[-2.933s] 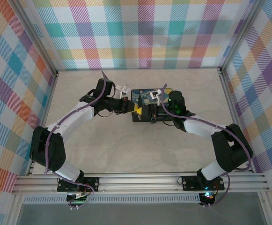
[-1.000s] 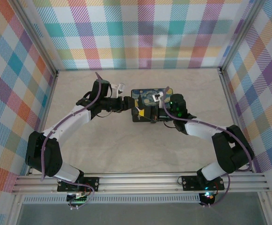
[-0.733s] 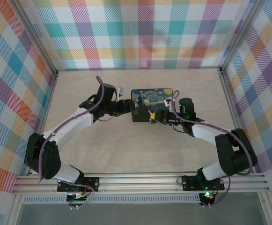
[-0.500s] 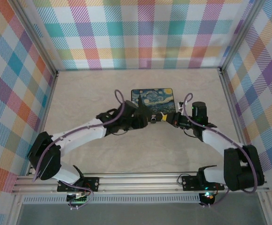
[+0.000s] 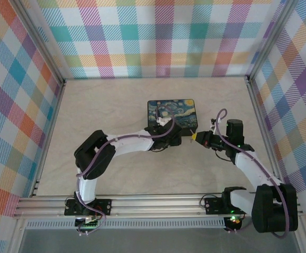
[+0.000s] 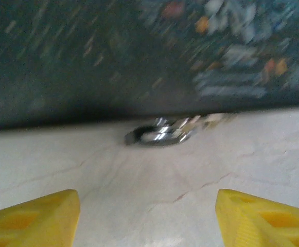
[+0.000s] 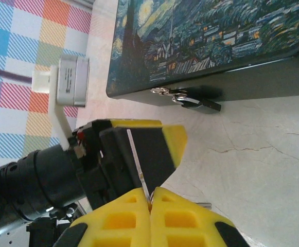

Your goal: Unlock a padlock with a key

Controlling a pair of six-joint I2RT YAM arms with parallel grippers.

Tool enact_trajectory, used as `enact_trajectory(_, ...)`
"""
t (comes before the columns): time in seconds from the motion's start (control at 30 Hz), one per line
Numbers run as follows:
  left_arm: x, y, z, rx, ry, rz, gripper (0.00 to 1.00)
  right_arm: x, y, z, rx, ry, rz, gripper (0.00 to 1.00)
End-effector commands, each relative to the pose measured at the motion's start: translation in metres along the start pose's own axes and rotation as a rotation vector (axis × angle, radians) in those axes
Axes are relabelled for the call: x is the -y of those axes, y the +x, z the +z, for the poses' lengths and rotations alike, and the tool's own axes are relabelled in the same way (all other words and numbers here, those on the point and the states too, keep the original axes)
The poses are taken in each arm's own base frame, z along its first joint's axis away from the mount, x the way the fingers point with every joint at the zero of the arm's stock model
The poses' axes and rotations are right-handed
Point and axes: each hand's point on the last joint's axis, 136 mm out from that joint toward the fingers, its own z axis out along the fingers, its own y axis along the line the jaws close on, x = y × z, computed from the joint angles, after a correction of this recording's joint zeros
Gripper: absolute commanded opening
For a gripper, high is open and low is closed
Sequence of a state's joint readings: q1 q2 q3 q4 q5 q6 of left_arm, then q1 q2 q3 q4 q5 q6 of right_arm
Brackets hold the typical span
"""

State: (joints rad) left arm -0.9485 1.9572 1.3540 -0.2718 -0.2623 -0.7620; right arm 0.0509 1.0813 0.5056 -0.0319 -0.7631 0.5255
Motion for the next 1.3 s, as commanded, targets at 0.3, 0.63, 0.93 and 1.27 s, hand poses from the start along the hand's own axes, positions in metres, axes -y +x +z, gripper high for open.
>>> enact_trajectory(0.3, -0.004, -0.009, 0.038, 0.048, -0.167, -0.002, 0.6, 0.001, -0.006, -0.005, 0.042, 0.025, -0.011, 0.03)
enact_trajectory(0.63, -0.005, -0.018, 0.05, 0.093, -0.178, 0.007, 0.54, 0.0, -0.002, -0.002, 0.03, -0.011, 0.008, 0.04)
enact_trajectory(0.93, -0.008, -0.028, 0.05, 0.101, -0.205, 0.034, 0.35, 0.001, 0.007, -0.006, 0.0, 0.01, -0.007, 0.04)
enact_trajectory(1.27, -0.02, -0.044, 0.003, 0.093, -0.288, 0.065, 0.23, -0.002, 0.01, -0.009, -0.028, 0.024, -0.023, 0.05)
